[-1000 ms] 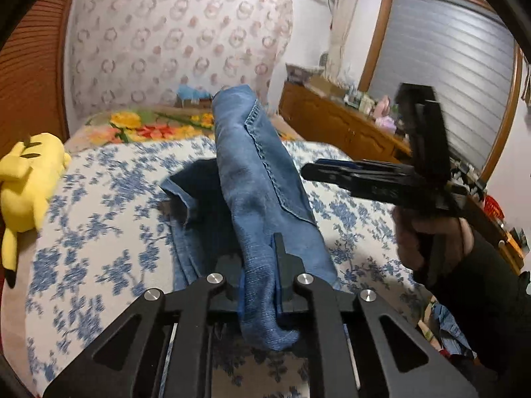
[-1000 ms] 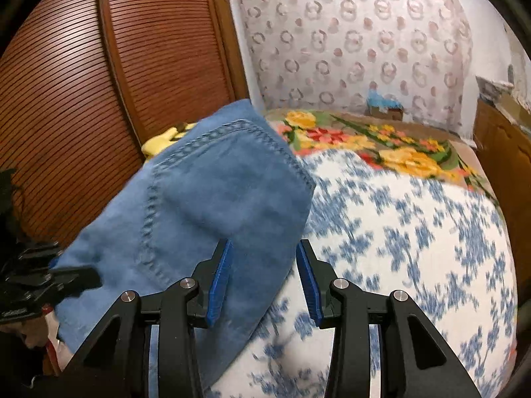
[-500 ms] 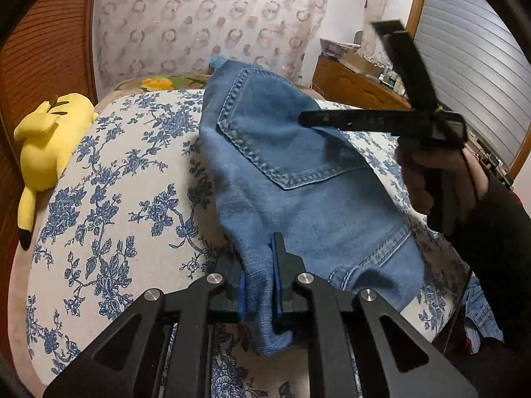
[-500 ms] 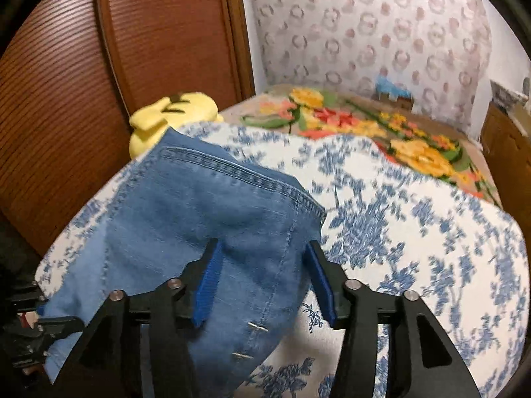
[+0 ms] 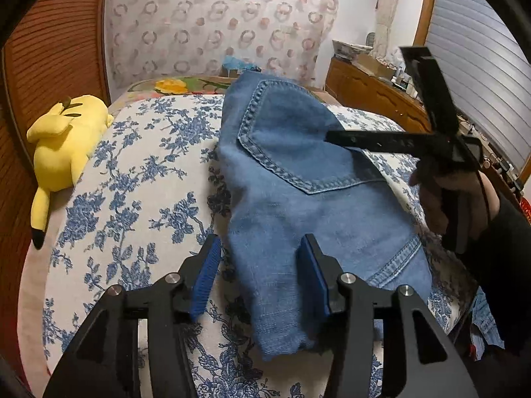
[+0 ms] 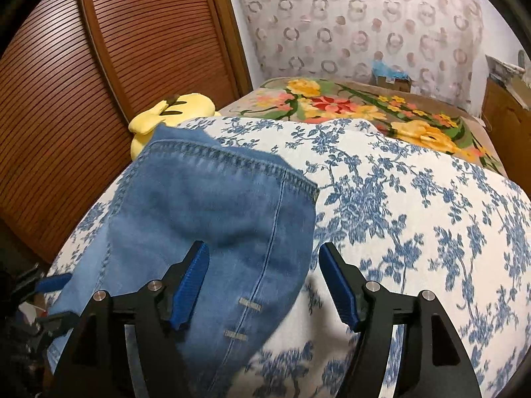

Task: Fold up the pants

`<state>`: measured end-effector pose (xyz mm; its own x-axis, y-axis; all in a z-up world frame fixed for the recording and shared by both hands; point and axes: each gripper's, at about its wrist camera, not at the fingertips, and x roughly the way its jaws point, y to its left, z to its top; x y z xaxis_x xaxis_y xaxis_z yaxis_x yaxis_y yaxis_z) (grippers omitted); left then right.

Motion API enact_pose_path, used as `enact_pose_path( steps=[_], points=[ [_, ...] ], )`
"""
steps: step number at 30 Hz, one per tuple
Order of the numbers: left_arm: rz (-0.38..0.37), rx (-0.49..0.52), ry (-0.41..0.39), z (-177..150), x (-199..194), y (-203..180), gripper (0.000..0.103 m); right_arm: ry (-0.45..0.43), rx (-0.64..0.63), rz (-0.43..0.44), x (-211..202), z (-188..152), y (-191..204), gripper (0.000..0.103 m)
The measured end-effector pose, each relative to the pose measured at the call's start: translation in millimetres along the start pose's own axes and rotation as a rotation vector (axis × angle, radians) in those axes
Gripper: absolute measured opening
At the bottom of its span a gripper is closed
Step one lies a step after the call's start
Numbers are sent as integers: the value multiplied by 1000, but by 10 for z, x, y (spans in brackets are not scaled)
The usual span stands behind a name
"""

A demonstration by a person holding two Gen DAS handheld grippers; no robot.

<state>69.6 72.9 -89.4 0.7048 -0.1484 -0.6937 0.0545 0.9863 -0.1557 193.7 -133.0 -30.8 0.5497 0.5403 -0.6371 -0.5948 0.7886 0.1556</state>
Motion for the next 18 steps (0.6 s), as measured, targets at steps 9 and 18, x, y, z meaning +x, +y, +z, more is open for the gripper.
enact_pose_path(
  steps=[9, 18],
  points=[
    [9, 24, -26, 105, -63, -59, 51, 31, 38, 83, -189, -171, -2, 71],
    [12, 29, -17, 93, -11, -99, 51, 50, 64, 129, -138, -211, 12, 71]
  ],
)
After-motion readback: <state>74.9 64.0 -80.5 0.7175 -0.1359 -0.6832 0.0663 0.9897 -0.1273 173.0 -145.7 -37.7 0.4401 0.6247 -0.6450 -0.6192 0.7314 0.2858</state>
